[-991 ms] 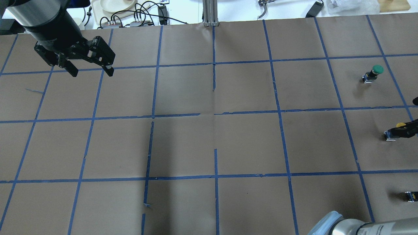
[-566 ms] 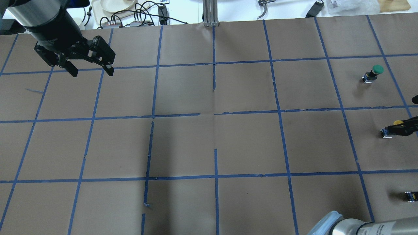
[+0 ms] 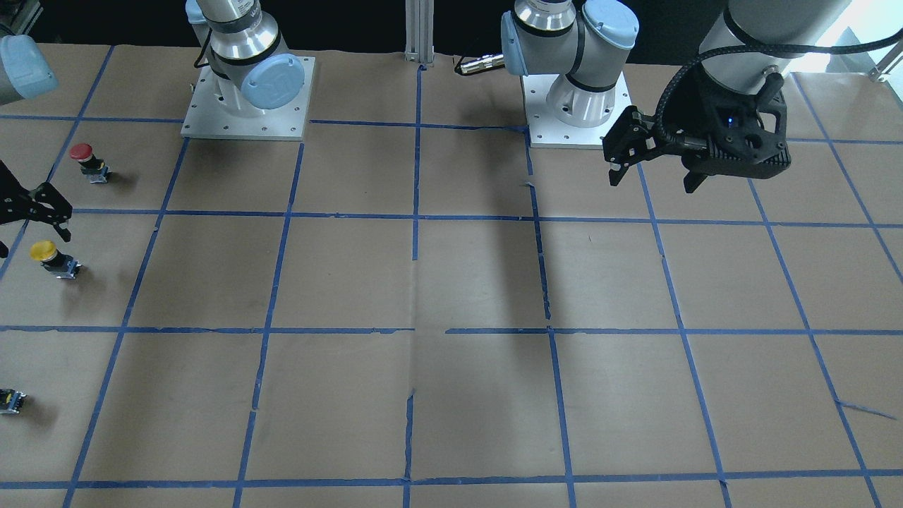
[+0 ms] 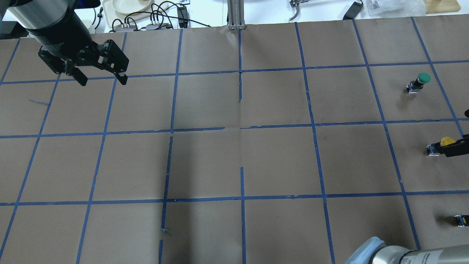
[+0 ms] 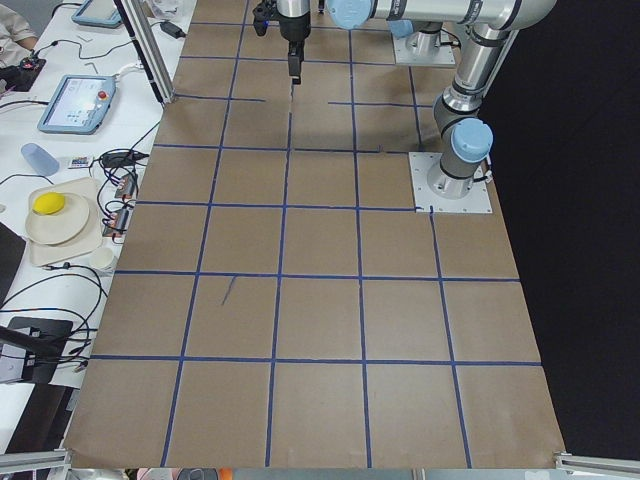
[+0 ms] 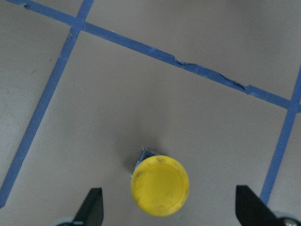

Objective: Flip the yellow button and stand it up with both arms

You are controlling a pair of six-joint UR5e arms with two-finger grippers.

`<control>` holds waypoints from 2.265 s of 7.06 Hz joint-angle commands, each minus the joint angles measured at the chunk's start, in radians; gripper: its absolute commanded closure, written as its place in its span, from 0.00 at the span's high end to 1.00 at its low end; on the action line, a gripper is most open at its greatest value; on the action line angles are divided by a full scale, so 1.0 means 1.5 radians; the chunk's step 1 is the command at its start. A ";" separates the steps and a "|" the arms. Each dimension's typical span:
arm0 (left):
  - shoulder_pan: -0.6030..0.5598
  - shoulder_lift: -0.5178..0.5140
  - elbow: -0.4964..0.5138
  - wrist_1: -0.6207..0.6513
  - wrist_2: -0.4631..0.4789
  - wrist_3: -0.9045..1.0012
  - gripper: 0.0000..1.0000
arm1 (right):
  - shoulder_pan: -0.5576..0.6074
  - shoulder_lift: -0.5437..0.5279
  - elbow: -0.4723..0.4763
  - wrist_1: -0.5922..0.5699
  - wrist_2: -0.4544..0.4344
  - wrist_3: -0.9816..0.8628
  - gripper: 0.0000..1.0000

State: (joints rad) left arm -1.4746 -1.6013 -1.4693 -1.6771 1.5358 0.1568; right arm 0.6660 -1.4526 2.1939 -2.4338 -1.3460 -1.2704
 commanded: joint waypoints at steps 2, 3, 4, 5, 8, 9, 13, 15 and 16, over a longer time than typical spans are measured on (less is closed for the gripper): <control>0.009 -0.003 0.012 -0.001 -0.001 0.004 1.00 | 0.034 -0.131 -0.012 0.151 -0.038 0.123 1.00; 0.008 -0.006 0.012 -0.002 -0.002 -0.005 1.00 | 0.077 -0.168 -0.035 0.217 -0.043 0.192 1.00; 0.004 -0.006 0.012 -0.003 0.001 -0.005 1.00 | 0.143 -0.181 -0.095 0.303 -0.087 0.291 1.00; -0.003 -0.007 0.006 -0.005 -0.002 -0.005 1.00 | 0.222 -0.180 -0.173 0.403 -0.108 0.389 1.00; -0.002 0.007 0.002 -0.003 0.000 -0.004 1.00 | 0.452 -0.199 -0.281 0.593 -0.119 0.698 1.00; -0.002 0.008 0.000 -0.002 0.000 -0.005 1.00 | 0.526 -0.206 -0.300 0.638 -0.125 0.764 1.00; -0.002 0.013 -0.004 0.001 0.002 -0.004 1.00 | 0.623 -0.213 -0.314 0.639 -0.146 0.844 1.00; 0.001 0.012 -0.004 0.002 0.000 -0.004 1.00 | 0.557 -0.216 -0.316 0.650 -0.143 0.844 1.00; 0.002 0.012 -0.004 0.002 0.000 -0.004 1.00 | 0.551 -0.217 -0.319 0.650 -0.145 0.846 1.00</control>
State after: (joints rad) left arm -1.4735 -1.5833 -1.4754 -1.6738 1.5359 0.1504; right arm 1.5224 -1.7748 1.7202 -1.4629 -1.5595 -0.0042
